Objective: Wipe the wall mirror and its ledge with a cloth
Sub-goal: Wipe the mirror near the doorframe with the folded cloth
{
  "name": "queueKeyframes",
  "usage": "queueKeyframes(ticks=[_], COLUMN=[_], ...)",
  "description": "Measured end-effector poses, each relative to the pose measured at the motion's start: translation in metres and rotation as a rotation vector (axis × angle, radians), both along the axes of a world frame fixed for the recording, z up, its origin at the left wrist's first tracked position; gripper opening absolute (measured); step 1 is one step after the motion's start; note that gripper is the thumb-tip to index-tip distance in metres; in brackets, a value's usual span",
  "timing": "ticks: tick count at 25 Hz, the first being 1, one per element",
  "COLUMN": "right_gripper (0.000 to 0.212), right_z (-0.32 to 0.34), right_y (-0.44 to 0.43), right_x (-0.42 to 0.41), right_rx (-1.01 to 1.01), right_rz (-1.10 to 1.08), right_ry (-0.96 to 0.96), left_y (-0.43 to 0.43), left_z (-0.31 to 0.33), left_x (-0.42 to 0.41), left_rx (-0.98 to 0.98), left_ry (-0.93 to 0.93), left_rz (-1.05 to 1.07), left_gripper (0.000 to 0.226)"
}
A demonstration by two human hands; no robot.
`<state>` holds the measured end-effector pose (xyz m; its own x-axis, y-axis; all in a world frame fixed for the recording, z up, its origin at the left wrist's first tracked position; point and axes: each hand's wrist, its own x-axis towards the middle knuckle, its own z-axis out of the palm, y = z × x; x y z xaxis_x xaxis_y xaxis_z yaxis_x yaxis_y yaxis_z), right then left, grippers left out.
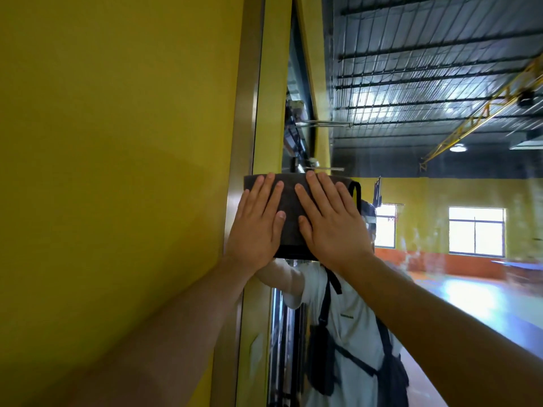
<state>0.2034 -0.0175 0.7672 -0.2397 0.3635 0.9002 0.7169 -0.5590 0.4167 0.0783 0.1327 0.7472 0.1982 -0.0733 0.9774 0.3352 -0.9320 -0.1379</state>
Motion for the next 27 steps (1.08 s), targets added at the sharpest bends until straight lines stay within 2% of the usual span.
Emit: queueKeyframes(ticks=[18,27], right_gripper=[0.068,0.061], right_z=[-0.172,-0.305], right_y=[-0.005,-0.006], right_x=[-0.009,-0.01], right_rx=[-0.116,-0.168], right_rz=[0.03,0.058], right_ry=[0.05,0.052], left_y=[-0.006,-0.008], left_z=[-0.174,-0.309], left_x=[-0.007,-0.004], left_rx=[-0.074,-0.106], left_ry=[0.053,0.073], left_rz=[0.026,0.053], left_gripper=[0.056,0.056])
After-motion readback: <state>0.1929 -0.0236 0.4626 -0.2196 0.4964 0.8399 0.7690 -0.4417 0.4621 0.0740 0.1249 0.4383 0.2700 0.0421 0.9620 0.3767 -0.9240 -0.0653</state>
